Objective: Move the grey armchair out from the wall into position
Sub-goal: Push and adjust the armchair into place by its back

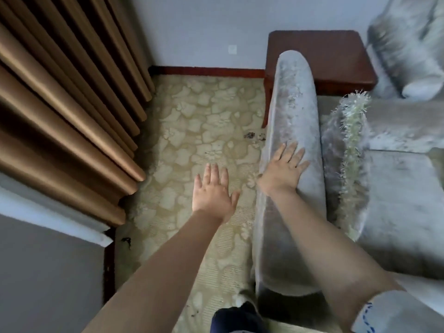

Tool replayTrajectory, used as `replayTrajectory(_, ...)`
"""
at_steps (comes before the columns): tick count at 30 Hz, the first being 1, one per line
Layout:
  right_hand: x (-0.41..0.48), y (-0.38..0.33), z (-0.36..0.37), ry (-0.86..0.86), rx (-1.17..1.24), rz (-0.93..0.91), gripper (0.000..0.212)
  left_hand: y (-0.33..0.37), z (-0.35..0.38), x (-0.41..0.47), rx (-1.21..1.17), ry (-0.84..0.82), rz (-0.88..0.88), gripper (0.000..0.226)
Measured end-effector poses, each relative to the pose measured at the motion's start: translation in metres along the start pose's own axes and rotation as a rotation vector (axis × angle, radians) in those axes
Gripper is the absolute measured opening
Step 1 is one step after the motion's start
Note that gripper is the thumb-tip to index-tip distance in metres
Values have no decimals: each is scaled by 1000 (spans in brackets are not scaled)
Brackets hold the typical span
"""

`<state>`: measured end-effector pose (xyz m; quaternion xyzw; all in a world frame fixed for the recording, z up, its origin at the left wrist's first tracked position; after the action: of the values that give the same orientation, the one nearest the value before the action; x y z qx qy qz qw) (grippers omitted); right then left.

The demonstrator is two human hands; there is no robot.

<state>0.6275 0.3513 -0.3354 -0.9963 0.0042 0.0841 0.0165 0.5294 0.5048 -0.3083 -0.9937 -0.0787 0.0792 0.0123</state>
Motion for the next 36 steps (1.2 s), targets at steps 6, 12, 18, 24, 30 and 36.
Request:
replayTrajectory(6,2,-1,0,63,-21,-15,104,22,-24,82,67,61,286,68)
replayTrajectory(12,-1,0,0,42,-8,12,95,36,-44,145,61,75,535,68)
replayTrajectory(18,23,-7,-13,84,22,266,92,64,-59,212,88,123,725,69)
replayTrajectory(24,82,-1,-27,111,122,703,98,86,-68,270,84,173,1005,69)
replayTrajectory(30,84,1,-23,184,91,820,85,87,-72,338,248,129,1166,68)
replayTrajectory(36,90,3,-29,149,95,890,88,129,-80,386,295,96,1237,69)
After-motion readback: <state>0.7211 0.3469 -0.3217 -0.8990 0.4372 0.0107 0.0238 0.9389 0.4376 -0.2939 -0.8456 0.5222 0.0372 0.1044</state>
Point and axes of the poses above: each hand's wrist, its own x-axis towards the middle knuckle, its own z-axis out of the palm, y = z × x, the point moved 5 cm from there along x, towards the middle knuckle, and after that the axes turned 6 degrees about -z, right-handed, at the moved point
